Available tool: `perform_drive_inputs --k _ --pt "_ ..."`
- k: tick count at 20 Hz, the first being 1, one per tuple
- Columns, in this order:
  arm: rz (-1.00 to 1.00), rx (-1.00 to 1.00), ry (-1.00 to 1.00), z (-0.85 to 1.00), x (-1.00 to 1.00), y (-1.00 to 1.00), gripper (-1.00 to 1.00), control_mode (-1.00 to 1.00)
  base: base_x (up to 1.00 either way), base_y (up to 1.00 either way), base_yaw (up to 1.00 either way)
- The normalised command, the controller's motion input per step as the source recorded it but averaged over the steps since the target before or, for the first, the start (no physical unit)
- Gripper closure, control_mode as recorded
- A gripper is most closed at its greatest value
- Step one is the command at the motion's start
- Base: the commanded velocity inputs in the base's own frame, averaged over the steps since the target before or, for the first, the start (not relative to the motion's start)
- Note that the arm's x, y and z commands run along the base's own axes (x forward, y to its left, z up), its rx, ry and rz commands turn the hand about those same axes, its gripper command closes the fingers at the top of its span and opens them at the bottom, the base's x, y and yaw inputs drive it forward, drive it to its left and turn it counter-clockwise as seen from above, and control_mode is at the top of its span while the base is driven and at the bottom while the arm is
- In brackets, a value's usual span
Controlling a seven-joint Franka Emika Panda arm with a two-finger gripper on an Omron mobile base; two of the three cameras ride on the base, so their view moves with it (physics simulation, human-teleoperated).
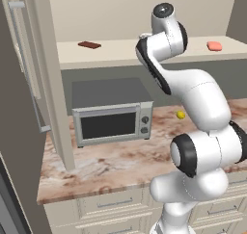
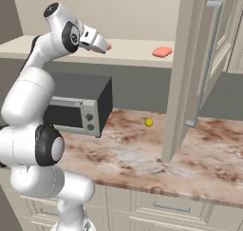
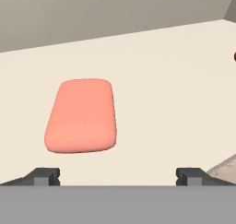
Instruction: Pick the bar soap and bar soap from the cabinet and place them on the counter.
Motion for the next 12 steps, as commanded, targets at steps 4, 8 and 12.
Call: perform_drive_inputs --k 4,8,12 --pt "0.00 0.00 0.00 -0.02 0.33 0.00 -1.00 -1.00 0.00 0.00 0.00" --pt "0.00 0.00 0.01 0.00 0.32 0.00 -1.00 -1.00 0.00 0.00 0.00" --pt "0.00 0.00 0.01 0.00 0.30 0.00 -1.00 -1.00 0.00 0.00 0.00"
